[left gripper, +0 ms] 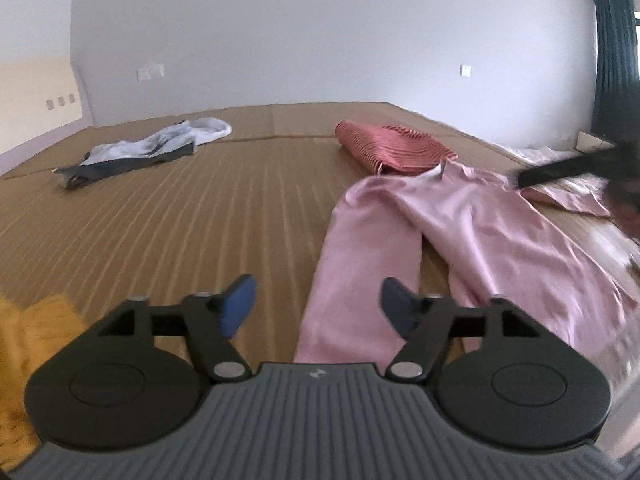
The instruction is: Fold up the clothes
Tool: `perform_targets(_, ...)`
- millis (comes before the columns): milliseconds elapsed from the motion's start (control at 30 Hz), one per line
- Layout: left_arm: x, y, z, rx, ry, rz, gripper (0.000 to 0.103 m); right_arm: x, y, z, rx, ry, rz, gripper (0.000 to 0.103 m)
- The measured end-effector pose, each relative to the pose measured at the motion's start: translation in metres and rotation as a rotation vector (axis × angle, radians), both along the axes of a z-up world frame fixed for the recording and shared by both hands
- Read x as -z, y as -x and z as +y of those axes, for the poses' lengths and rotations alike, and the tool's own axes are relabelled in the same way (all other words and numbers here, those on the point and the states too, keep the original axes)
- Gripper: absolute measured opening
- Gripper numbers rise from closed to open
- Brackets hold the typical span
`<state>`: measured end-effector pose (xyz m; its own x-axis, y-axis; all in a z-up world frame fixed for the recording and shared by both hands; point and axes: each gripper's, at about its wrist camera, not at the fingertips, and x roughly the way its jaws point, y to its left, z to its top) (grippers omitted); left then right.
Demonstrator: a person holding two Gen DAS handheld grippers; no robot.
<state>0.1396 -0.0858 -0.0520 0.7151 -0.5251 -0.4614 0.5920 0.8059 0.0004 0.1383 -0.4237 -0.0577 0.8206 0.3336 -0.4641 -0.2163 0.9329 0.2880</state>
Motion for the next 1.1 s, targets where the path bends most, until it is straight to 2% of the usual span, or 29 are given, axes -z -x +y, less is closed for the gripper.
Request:
perform_targets(33,0.007,-0.006,-0.008,0.010,0.006,0.024,0.077,0.001,-0.025,0.005,0.006,0.009,0.021,0.064)
perform_targets(100,0.024,-0.014,-0.019,0.033,0.048,0.074,0.077,0.012,-0.080,0.014,-0.012,0.035,0.101,0.018)
perform_targets(133,0.033,-0.018,-0.026,0.040,0.062,0.102,0.077,0.020,-0.105,0.017,-0.026,0.042,0.159,0.014)
perform_targets(200,0.046,-0.019,-0.032,0.057,0.041,0.122,0.077,0.035,-0.138,0.030,-0.095,0.065,0.249,0.014)
perform_targets(300,0.057,-0.020,-0.038,0.082,0.015,0.128,0.081,0.051,-0.151,0.068,-0.242,0.215,0.284,0.014)
perform_targets(433,0.063,-0.028,-0.033,0.079,0.092,0.169,0.086,0.070,-0.162,0.100,-0.288,0.333,0.305,0.012)
perform_targets(633,0.063,-0.027,-0.033,0.045,0.040,0.122,0.089,0.071,-0.210,0.111,-0.209,0.256,0.317,0.009)
perform_targets(867,0.064,-0.042,-0.005,-0.093,0.072,0.128,0.091,0.073,-0.252,0.115,-0.105,0.238,0.275,0.009)
perform_targets(900,0.063,-0.045,0.001,-0.114,0.081,0.129,0.092,0.071,-0.254,0.115,-0.101,0.227,0.265,0.014)
perform_targets(1000,0.059,-0.053,0.017,-0.170,0.127,0.127,0.093,0.058,-0.235,0.112,-0.153,0.142,0.233,0.021)
perform_targets(1067,0.056,-0.058,0.028,-0.204,0.159,0.121,0.096,0.051,-0.214,0.119,-0.238,0.084,0.209,0.025)
perform_targets(1100,0.055,-0.062,0.030,-0.216,0.169,0.113,0.097,0.051,-0.206,0.125,-0.266,0.094,0.213,0.025)
